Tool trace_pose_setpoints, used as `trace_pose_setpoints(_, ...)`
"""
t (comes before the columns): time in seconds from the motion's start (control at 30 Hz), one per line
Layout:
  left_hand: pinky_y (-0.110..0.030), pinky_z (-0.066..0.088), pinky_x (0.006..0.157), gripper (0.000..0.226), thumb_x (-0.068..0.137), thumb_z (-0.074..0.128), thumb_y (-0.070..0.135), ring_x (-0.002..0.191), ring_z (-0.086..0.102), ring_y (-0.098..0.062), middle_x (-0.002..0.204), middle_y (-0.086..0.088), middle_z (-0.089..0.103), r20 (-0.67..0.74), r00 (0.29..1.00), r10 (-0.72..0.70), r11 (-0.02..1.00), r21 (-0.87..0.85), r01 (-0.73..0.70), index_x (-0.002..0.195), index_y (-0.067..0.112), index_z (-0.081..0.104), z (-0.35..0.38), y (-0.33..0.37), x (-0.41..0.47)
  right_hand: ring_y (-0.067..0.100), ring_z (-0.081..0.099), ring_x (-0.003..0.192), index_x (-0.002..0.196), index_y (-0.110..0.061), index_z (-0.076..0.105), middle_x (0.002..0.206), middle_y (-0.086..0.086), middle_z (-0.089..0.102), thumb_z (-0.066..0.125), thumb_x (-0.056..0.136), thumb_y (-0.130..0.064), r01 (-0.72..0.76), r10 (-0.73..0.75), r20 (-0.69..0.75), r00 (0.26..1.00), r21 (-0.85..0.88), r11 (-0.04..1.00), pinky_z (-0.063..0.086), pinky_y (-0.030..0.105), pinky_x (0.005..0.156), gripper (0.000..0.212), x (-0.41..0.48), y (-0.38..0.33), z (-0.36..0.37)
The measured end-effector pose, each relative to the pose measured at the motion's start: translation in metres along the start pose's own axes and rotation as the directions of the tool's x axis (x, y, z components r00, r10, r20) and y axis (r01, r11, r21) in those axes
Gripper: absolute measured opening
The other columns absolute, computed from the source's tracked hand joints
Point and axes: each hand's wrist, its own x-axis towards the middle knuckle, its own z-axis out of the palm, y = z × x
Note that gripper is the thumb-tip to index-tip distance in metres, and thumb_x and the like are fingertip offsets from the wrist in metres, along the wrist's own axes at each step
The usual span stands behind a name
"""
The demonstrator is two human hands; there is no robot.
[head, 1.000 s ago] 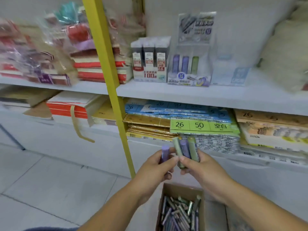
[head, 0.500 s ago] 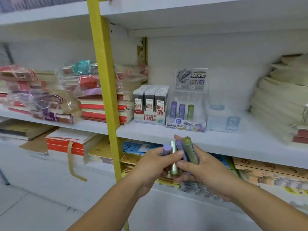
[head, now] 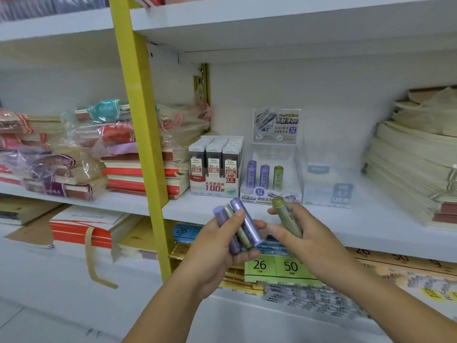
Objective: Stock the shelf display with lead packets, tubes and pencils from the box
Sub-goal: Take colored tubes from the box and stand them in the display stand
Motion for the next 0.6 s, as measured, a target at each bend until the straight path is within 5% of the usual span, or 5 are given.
trace_pose_setpoints(0.17, -0.024, 0.056, 0.066, 0.040, 0.087, 0.062, 0.043, 0.090, 0.074, -0.017, 0.104, -0.009, 0.077, 0.013, 0.999, 0.029, 0.999, 0.040, -0.030, 0.118, 0.018, 0.066, 0.009, -0.001, 0.001, 0.000, 0.042, 0.042, 0.087, -0.038, 0.047, 0.053, -0.016, 0.058, 0.045, 0.078, -0.067, 0.028, -0.032, 0.028, 0.999, 0.110, 0.994, 0.034, 0.012, 0.044, 0.030, 0.003, 0.000, 0.004)
trace_pose_setpoints(0.37, -0.021, 0.054, 0.061, 0.041, 0.080, 0.064, 0.049, 0.079, 0.072, -0.011, 0.096, -0.007, 0.078, -0.025, 0.997, 0.068, 0.997, 0.049, -0.067, 0.109, 0.020, 0.069, 0.008, 0.005, 0.006, 0.010, 0.057, 0.055, 0.085, -0.043, 0.058, 0.062, -0.005, 0.062, 0.050, 0.086, -0.049, 0.032, -0.028, -0.033, 0.999, 0.115, 0.993, 0.047, 0.023, 0.055, 0.010, 0.014, 0.003, 0.002)
trace_pose_setpoints(0.6, -0.021, 0.054, 0.061, 0.040, 0.087, 0.059, 0.049, 0.088, 0.074, -0.013, 0.108, 0.001, 0.076, 0.018, 0.993, 0.121, 0.988, 0.097, -0.122, 0.117, 0.022, 0.064, 0.013, 0.008, 0.018, 0.010, 0.047, 0.055, 0.114, -0.059, 0.057, 0.074, -0.010, 0.060, 0.043, 0.088, -0.052, 0.040, -0.024, -0.067, 0.997, 0.246, 0.968, 0.041, 0.022, 0.051, 0.031, 0.022, 0.000, -0.001)
